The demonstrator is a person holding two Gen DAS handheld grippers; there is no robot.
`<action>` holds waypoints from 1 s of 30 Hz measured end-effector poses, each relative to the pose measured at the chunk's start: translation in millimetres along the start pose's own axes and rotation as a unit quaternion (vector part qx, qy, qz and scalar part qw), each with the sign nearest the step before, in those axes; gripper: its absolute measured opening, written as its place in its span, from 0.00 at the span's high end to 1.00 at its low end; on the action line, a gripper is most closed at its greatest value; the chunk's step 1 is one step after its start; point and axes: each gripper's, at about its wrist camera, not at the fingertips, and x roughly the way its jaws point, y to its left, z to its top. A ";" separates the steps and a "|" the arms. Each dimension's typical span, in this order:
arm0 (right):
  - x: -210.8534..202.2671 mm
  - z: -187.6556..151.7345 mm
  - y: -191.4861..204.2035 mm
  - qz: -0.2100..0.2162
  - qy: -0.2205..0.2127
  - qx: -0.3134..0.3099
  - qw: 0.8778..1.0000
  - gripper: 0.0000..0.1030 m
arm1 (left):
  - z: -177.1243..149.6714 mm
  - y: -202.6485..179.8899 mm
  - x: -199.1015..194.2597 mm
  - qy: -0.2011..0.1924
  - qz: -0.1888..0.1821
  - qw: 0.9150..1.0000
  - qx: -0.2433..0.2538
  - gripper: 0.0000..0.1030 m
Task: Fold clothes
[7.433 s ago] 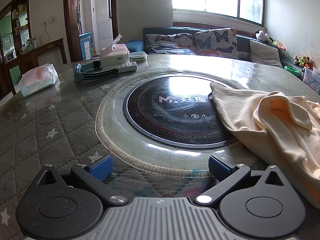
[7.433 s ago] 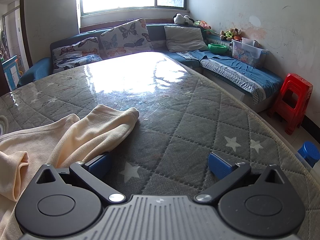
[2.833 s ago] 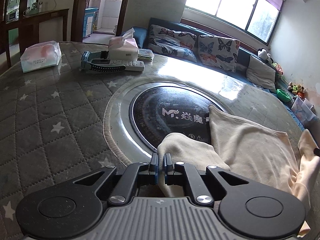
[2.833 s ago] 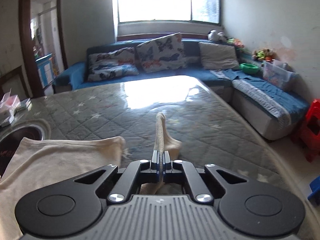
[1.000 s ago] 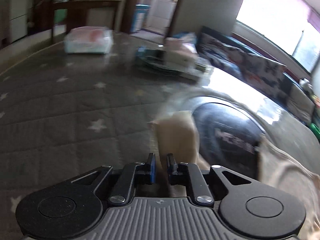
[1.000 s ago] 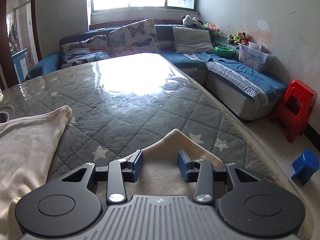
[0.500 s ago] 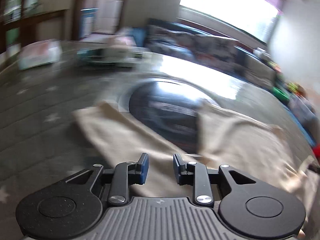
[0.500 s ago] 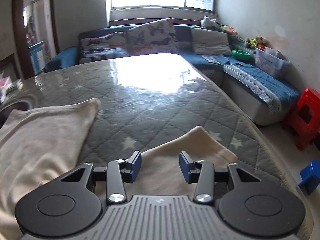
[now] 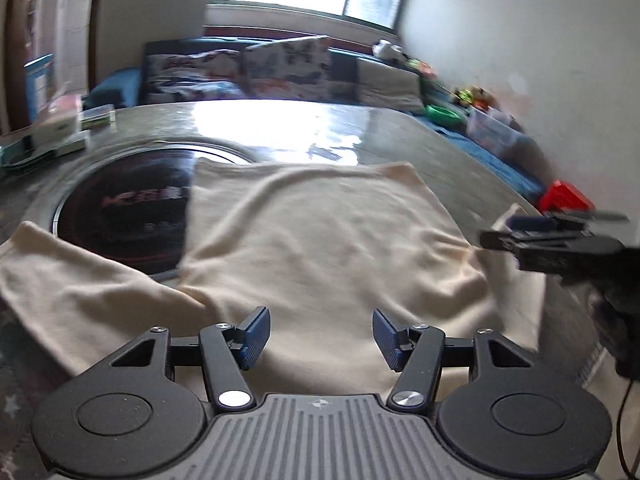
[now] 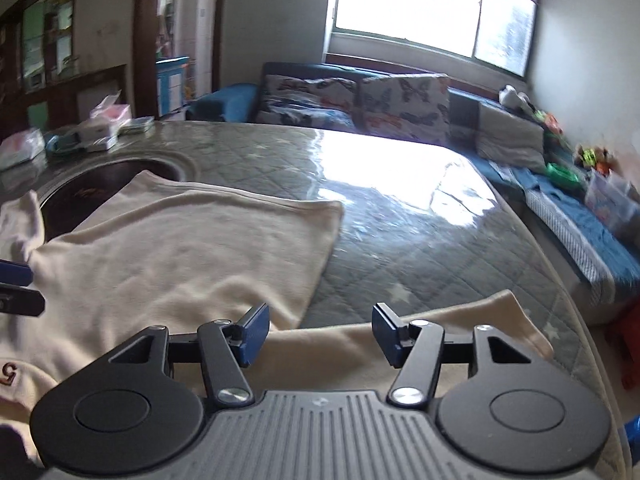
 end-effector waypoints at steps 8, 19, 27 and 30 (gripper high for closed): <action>-1.2 -18.5 17.3 0.001 0.023 -0.059 0.998 0.43 | -21.1 -23.6 2.6 0.020 -0.034 0.997 0.066 0.41; -15.4 -8.9 3.4 0.023 0.040 -0.063 0.997 0.43 | -23.9 -29.3 -3.9 0.017 -0.061 0.992 0.110 0.41; 34.7 44.4 -15.2 0.078 0.046 0.002 0.996 0.46 | -6.0 -39.3 8.0 0.010 -0.086 0.993 0.083 0.38; 65.0 58.0 -15.3 0.091 0.061 0.022 0.994 0.46 | -8.9 -42.5 16.0 0.025 -0.093 0.991 0.089 0.38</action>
